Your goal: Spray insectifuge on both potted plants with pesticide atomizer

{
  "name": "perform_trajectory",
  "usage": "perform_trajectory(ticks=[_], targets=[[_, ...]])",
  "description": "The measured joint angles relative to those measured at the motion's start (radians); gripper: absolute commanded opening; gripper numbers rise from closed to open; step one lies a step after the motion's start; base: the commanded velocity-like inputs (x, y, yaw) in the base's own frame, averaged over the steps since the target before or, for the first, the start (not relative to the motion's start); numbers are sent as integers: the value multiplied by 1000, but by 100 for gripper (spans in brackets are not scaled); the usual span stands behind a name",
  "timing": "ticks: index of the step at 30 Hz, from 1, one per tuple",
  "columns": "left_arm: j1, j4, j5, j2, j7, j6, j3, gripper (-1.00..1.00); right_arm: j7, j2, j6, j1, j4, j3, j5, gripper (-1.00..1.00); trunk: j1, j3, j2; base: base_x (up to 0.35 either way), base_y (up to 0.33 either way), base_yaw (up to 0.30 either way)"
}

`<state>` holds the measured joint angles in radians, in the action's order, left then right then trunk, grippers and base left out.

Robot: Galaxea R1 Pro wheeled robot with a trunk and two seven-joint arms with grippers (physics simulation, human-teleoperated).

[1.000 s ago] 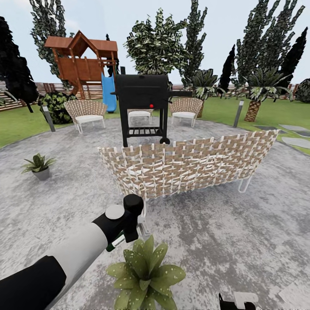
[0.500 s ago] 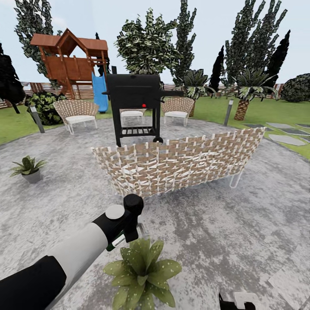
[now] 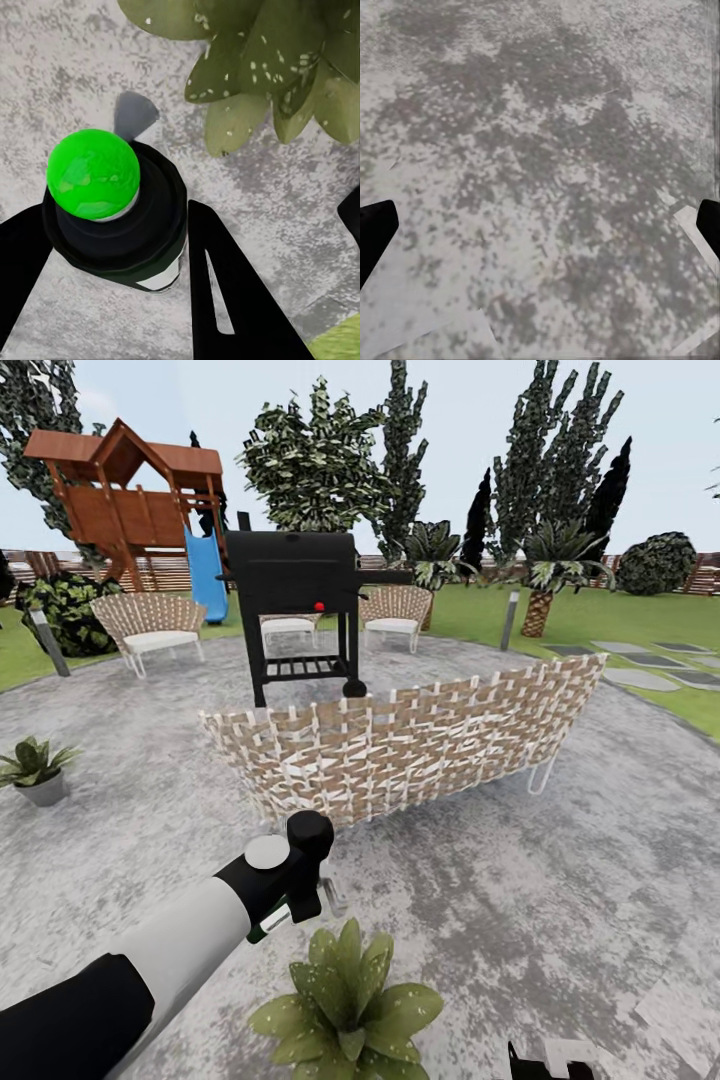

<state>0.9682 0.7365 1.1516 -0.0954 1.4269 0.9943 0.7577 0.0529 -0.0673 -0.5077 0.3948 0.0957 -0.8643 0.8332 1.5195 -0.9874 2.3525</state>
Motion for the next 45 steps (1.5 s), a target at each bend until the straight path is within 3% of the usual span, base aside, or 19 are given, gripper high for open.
perform_trajectory(ticks=[19, 21, 24, 26, 33, 45], targets=[[-7, -11, 0, 4, 0, -1, 4, -100, 0, 0, 0, 0, 0, 0, 0, 100, 0, 0, 0, 3, 2, -21], [-15, -8, -1, -6, 1, 0, 8, -100, 0, 0, 0, 0, 0, 0, 0, 100, 0, 0, 0, 0, 0, 0], [-16, -1, -1, -42, 2, 0, 10, -100, 0, 0, 0, 0, 0, 0, 0, 100, 0, 0, 0, 0, 0, 0], [-16, 0, 0, -50, 1, 0, 9, -100, 0, 0, 0, 0, 1, 0, 0, 100, 0, 0, 0, 0, 0, 0], [-16, 1, 0, -50, 0, 0, 0, -100, 0, 0, 0, 0, 1, 0, 0, 100, 0, 0, 0, -32, 0, 0], [-16, 2, 0, -50, -1, 0, 0, -100, 0, 0, 0, 0, 1, 0, 0, 100, 1, 0, 0, -326, 0, 0]])
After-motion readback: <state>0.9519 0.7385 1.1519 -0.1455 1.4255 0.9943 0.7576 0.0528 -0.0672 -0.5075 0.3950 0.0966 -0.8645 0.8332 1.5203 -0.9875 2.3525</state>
